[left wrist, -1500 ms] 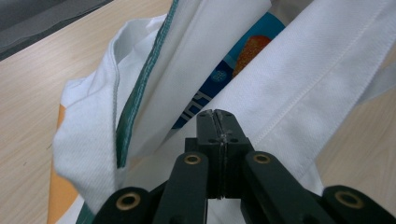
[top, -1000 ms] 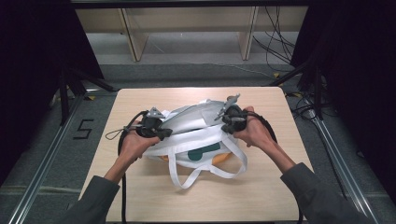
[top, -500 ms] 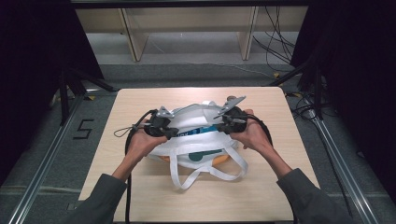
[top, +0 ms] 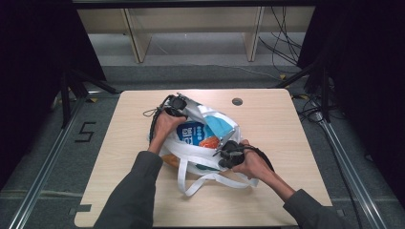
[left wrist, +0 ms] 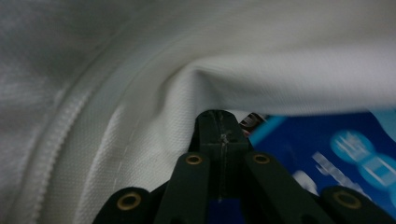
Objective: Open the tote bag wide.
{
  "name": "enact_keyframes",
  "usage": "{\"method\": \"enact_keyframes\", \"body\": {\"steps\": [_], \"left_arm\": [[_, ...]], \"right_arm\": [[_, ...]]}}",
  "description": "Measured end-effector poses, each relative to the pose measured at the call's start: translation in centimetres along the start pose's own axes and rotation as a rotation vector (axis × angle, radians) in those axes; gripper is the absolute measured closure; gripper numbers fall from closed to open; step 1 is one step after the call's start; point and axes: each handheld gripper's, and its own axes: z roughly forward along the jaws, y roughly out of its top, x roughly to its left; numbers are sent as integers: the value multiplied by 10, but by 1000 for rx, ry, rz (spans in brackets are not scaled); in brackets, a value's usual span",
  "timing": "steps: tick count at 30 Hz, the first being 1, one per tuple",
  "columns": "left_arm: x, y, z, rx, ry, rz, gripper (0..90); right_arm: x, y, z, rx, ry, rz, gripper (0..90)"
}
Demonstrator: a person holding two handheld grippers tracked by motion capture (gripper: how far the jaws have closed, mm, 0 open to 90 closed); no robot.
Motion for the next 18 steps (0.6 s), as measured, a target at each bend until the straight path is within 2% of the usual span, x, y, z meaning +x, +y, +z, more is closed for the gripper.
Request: {"method": "enact_keyframes", "body": {"steps": [1, 3, 4, 6, 7, 8, 9, 10, 11, 12, 13, 14, 16, 18], "left_arm": [[1, 1, 2, 11, 5, -17, 896], [-3, 2, 0, 22, 14, 1, 895], [-6, 2, -4, 37, 0, 20, 895], [-10, -1, -14, 7, -38, 34, 894], [-11, -2, -23, -16, -70, 32, 893], [-11, -2, -31, -29, -93, 31, 893], [-12, -2, -38, -50, -103, 34, 892], [-13, -2, -46, -66, -121, 40, 889], [-14, -3, -53, -83, -131, 47, 884], [-14, -3, -58, -89, -134, 48, 884], [-14, -3, -66, -97, -126, 73, 883], [-11, -4, -72, -103, -130, 70, 880], [-2, -8, -80, -105, -124, 58, 880], [9, -14, -84, -98, -112, 47, 879]], "right_arm": [[3, 0, 0, 7, 2, -1, 900], [2, 1, -6, 2, 12, -19, 900], [2, 1, -9, -5, 25, 7, 900], [-3, 4, -22, -58, 51, 21, 900], [-5, 6, -28, -99, 42, 30, 900], [-10, 13, -37, -163, 65, 35, 900], [-13, 19, -45, -209, 18, 41, 900], [-17, 27, -52, -242, -3, 43, 900], [-23, 35, -57, -269, -17, 23, 900], [-27, 43, -61, -291, -36, 32, 900], [-31, 50, -64, -295, -42, 34, 900], [-39, 61, -65, -297, -64, 23, 900], [-51, 75, -62, -251, -77, 39, 900], [-62, 85, -51, -206, -67, 62, 900]]}}
